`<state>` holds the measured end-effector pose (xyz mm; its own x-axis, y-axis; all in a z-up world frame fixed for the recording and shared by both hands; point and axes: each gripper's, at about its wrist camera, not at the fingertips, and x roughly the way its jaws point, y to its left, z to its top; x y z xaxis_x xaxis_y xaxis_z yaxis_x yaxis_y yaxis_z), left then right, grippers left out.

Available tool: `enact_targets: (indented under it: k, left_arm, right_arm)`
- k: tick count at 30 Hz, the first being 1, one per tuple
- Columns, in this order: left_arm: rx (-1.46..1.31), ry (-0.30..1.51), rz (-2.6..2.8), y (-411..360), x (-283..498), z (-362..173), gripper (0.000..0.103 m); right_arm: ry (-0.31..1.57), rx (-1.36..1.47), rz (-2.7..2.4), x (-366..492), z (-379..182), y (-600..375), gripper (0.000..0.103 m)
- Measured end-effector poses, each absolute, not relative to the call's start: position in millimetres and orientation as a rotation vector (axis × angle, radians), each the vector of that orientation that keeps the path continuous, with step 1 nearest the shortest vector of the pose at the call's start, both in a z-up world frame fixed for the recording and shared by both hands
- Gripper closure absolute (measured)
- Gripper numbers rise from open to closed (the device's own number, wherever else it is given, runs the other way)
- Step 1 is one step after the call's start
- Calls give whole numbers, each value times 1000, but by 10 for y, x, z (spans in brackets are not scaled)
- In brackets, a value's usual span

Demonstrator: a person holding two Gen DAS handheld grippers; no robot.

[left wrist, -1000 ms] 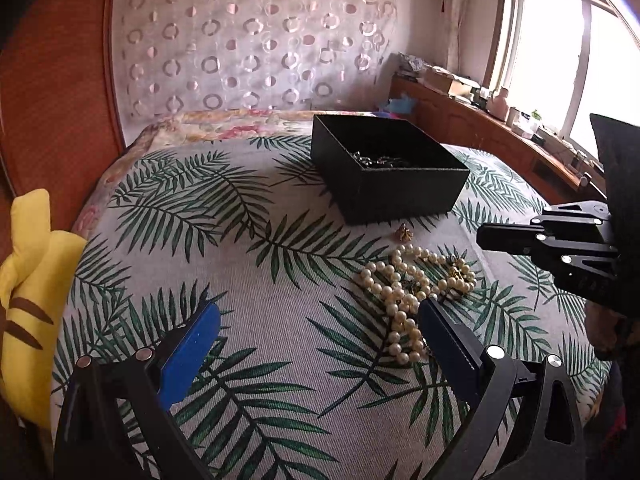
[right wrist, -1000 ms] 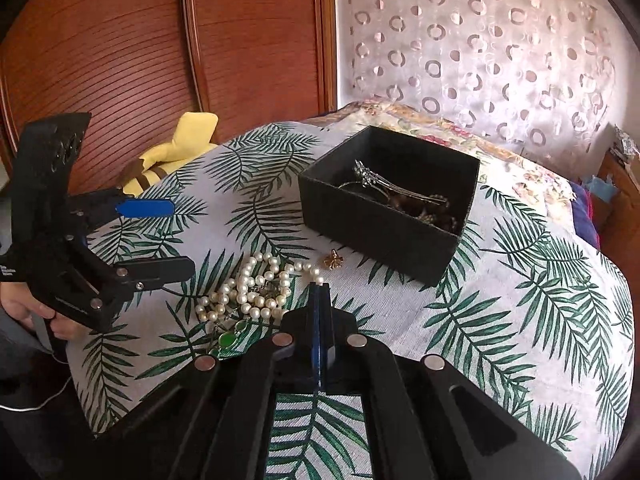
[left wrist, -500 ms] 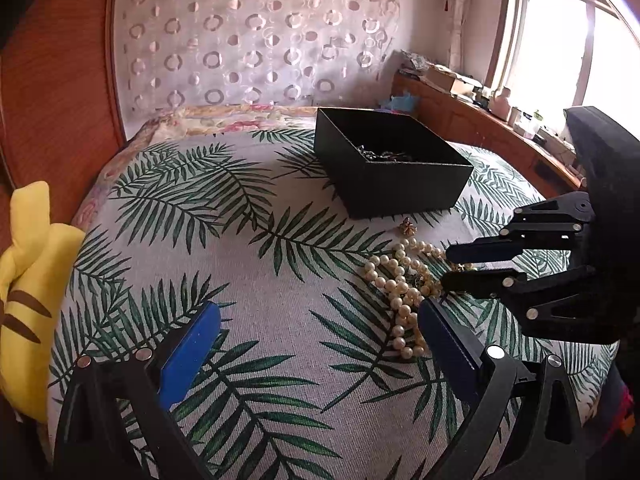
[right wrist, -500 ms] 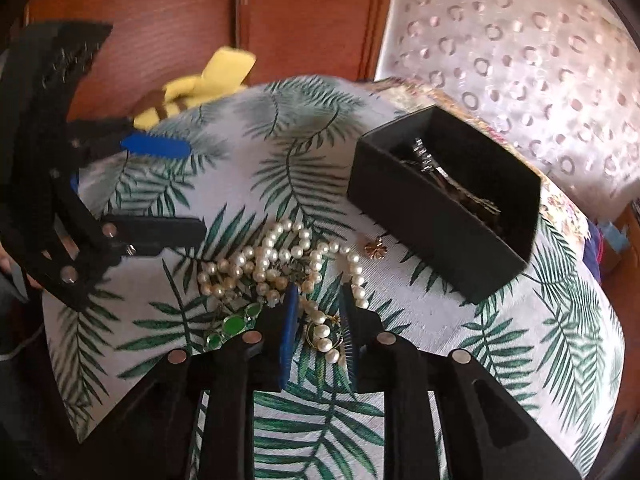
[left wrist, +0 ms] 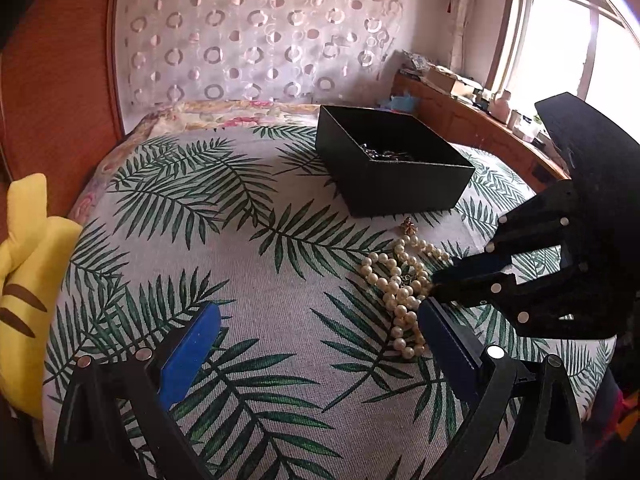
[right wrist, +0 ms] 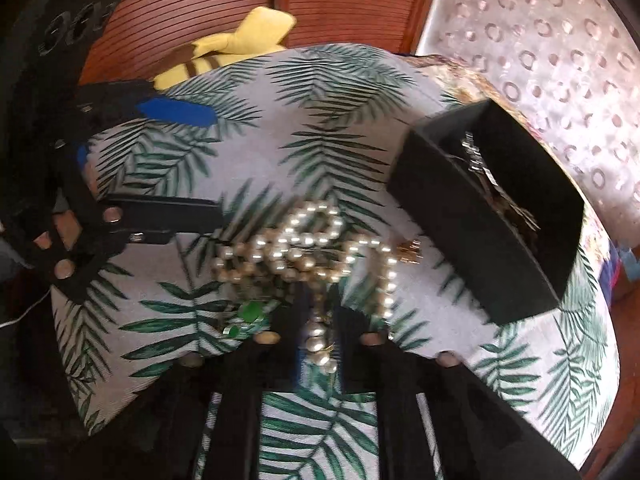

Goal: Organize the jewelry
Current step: 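Grasp the pearl necklace with the right tool and lift it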

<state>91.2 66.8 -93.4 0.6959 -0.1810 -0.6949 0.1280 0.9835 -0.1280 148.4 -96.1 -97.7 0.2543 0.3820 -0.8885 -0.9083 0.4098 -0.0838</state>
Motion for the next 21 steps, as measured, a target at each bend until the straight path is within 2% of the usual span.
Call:
enact_targets:
  k: [6, 16, 21]
  left_arm:
    - [-65, 778, -176, 616, 892, -928, 8]
    - [-33, 778, -215, 437, 863, -906, 8]
    - [-9, 792, -246, 348, 838, -921, 14]
  right_arm:
    - [860, -619, 973, 1449, -843, -1033, 95]
    - [685, -392, 832, 1592, -210, -1473, 95]
    - [612, -335, 786, 1612, 59, -1686, 95]
